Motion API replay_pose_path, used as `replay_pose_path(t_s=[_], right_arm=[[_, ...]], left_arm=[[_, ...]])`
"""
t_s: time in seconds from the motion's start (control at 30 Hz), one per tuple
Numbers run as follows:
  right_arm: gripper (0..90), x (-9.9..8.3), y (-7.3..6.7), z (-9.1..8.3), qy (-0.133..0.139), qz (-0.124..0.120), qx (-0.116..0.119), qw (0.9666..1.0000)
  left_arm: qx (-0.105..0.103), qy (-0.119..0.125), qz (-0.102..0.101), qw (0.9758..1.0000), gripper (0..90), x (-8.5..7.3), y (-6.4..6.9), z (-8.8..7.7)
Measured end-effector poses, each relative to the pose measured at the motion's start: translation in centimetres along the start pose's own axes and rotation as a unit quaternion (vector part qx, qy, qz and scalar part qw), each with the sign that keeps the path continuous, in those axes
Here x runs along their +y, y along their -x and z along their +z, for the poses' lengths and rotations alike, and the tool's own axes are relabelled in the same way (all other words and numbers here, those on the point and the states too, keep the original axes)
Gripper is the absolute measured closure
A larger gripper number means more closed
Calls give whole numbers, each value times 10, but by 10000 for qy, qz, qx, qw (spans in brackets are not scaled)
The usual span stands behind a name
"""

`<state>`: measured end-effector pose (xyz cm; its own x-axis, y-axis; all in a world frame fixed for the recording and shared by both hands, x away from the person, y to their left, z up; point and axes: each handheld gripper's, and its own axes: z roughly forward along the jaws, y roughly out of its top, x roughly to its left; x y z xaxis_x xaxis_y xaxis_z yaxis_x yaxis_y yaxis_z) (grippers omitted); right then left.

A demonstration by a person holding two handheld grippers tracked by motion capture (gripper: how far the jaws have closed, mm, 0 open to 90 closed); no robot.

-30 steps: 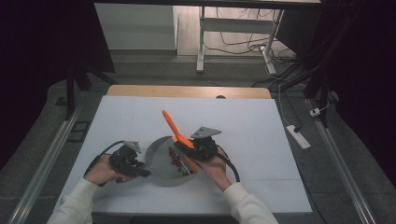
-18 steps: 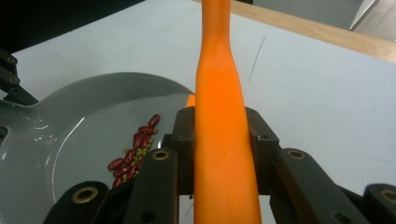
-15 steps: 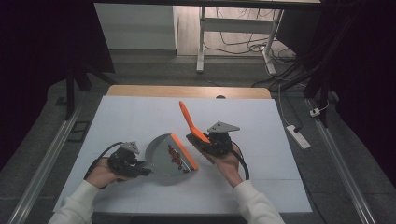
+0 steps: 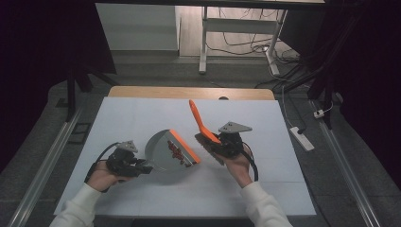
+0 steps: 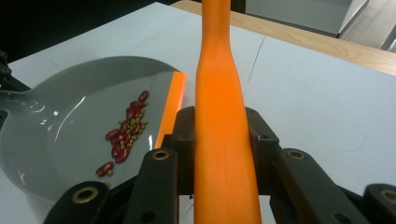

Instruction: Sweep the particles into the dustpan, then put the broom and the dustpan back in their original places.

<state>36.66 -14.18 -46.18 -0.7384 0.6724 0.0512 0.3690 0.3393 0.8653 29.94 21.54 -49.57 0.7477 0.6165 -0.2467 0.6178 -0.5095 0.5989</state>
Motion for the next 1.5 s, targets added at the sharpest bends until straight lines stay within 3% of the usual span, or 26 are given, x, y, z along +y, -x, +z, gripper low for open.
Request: replay_pose_path(t_s=[0.13,0.33,0.7,0.87,1.23,1.4,1.5], right_arm=[[701,-1,1,-3,-17,-7,-45,10000],[701,-5,3,-9,-87,10,-111,9999],[700,-13,7,-25,-138,26,-165,9998],[701,-15,9,-31,-136,5,-121,9998],[701,-32,18,-49,-192,5,30,9998],[700,-40,23,-58,-223,-7,109,9997],[700,-42,24,-62,-211,-46,170,9996]], left_arm=[[-10,99,-72,9999,608,-1,1,-2],[153,284,-190,9993,607,-5,5,-6],[333,666,-514,9959,608,-12,10,-13],[359,688,-638,9949,607,-15,11,-11],[489,952,-1100,9882,607,-21,17,-13],[760,988,-1166,9853,607,-23,23,-11],[774,1010,-1211,9845,607,-24,25,-9]])
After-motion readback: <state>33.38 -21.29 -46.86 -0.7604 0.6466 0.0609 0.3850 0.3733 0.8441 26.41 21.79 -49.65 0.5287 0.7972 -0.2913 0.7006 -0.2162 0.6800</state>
